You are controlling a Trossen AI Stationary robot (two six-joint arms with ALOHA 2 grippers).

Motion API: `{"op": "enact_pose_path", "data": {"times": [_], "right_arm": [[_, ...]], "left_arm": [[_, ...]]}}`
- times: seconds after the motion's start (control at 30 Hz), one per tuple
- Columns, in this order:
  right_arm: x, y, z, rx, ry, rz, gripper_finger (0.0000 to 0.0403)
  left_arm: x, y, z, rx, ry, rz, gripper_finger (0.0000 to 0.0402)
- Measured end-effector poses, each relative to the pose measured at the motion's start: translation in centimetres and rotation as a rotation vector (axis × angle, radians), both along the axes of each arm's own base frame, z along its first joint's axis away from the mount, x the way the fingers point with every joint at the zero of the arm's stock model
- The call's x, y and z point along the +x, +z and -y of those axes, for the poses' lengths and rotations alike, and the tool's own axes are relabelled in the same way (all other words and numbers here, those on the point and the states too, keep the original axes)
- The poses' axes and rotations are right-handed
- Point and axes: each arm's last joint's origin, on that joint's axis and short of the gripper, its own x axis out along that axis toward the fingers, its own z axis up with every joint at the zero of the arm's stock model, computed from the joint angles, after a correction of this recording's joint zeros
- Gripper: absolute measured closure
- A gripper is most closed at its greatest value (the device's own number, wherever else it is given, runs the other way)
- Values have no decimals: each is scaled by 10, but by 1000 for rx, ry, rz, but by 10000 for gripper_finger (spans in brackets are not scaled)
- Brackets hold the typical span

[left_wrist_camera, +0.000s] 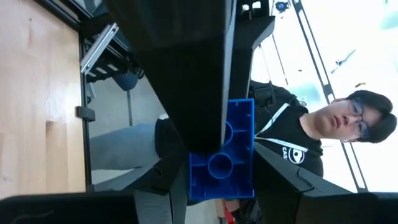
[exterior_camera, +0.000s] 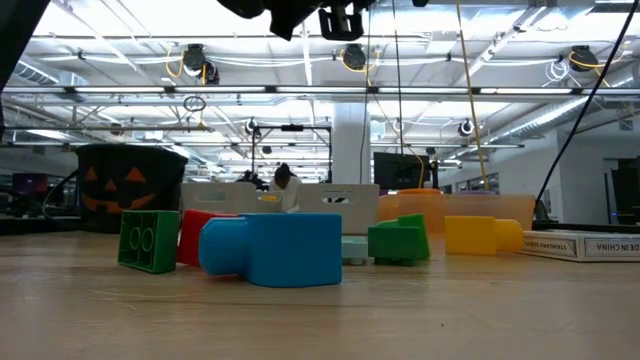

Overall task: Pick & Place Toys
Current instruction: Put the blue game piece into the left gray bin

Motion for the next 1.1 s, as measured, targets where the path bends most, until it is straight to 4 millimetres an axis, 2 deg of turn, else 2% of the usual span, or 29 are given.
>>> {"op": "enact_pose_path", "data": {"times": [0.5, 0.9, 1.1], "right_arm": [[0, 0, -1, -10, 21, 3, 215], [0, 0, -1, -61, 36, 18, 357], [0, 0, -1, -61, 33, 18, 365]], "left_arm": [[0, 2, -2, 5, 15, 19, 259], [0, 2, -2, 2, 5, 17, 259], [0, 2, -2, 6, 5, 23, 259]]}}
